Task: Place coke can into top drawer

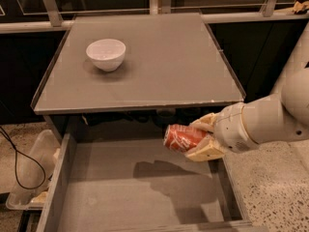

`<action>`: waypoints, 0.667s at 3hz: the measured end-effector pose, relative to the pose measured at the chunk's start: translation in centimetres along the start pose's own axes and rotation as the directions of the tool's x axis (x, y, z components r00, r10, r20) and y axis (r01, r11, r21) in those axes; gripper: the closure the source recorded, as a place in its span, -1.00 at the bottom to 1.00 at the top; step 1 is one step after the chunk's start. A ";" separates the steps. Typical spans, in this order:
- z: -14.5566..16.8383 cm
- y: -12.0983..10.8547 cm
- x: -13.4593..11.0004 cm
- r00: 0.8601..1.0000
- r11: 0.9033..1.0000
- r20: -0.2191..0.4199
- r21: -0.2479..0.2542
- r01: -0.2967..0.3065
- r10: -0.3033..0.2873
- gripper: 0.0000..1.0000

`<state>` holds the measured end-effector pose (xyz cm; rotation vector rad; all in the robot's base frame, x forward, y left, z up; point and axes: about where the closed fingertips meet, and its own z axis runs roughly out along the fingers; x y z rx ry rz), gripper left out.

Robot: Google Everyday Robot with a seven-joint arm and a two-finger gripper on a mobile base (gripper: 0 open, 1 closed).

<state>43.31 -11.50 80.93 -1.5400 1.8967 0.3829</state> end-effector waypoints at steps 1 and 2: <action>0.0 0.0 0.0 1.000 1.000 0.000 0.000 0.000 0.000 1.00; 2.6 0.1 0.3 1.000 0.999 0.012 -0.033 -0.012 0.012 1.00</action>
Offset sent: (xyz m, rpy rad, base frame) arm 0.0174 0.0294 -0.0533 0.0497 0.0739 0.0288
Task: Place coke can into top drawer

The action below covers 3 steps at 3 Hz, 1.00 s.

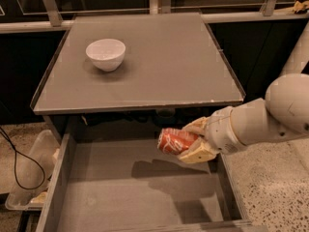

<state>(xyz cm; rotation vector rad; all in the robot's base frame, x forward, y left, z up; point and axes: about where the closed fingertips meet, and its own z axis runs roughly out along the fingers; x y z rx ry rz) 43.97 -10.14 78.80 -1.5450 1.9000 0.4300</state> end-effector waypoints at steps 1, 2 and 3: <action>4.5 0.0 1.4 1.000 0.999 0.013 -0.042 -0.027 0.027 1.00; 8.1 -0.2 2.9 0.998 0.998 0.028 -0.042 -0.056 0.057 1.00; 11.2 -0.5 3.6 0.998 0.998 0.022 -0.013 -0.061 0.061 1.00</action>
Offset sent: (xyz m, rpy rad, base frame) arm 0.0388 0.0372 -0.1242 0.0795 0.0601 -0.0566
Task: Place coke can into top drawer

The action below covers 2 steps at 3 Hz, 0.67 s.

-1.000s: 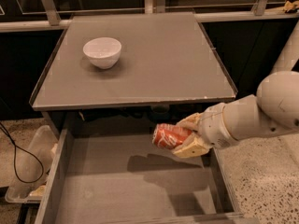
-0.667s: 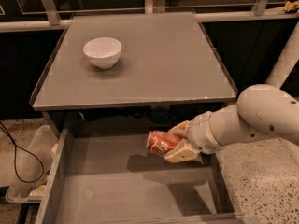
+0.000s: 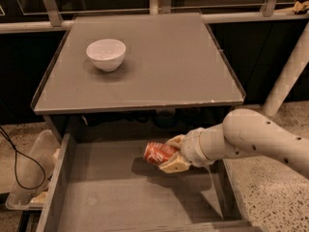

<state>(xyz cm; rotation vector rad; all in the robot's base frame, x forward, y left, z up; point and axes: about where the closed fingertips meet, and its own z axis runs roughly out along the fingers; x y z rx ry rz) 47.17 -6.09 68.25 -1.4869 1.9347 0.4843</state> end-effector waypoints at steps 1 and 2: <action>2.6 -0.6 0.5 0.999 0.999 -0.034 0.032 0.019 -0.018 1.00; 4.9 -0.7 1.7 0.998 1.000 -0.067 0.022 0.011 -0.009 1.00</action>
Offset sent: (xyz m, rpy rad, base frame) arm 0.0239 0.0213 -0.0806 -0.1027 0.0355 -0.0223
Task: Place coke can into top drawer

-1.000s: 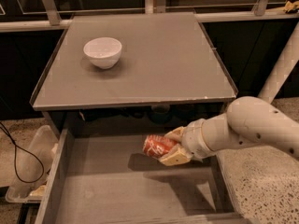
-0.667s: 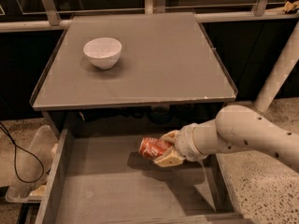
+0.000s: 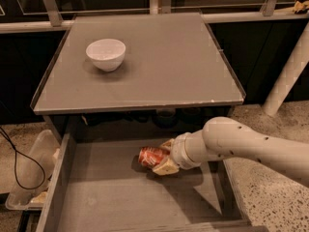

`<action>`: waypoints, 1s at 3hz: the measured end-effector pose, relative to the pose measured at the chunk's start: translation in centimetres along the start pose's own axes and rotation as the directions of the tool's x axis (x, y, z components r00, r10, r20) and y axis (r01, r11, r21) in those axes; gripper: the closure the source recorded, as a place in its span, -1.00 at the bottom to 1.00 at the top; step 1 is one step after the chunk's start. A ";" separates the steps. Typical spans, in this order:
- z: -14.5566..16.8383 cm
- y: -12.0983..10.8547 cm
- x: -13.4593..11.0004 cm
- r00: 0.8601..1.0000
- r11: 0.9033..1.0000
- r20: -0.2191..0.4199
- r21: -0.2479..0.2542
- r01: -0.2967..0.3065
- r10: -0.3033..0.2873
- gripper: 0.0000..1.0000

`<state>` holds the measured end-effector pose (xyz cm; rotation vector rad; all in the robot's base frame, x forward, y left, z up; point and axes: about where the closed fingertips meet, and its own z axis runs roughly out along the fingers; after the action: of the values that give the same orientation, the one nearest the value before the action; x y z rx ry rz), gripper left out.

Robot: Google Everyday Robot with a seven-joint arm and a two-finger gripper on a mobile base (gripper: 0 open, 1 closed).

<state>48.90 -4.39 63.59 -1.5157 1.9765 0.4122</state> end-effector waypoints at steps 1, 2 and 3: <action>1.6 0.2 0.6 1.000 1.000 -0.010 -0.026 -0.005 0.005 1.00; 1.6 0.2 0.6 1.000 1.000 -0.010 -0.027 -0.005 0.005 0.65; 1.6 0.2 0.6 1.000 1.000 -0.010 -0.027 -0.005 0.005 0.18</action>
Offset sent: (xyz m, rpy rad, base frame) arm 0.0011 0.0042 -0.0138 -0.0032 0.0217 0.0095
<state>49.02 -3.85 61.92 -1.5329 1.9902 0.4362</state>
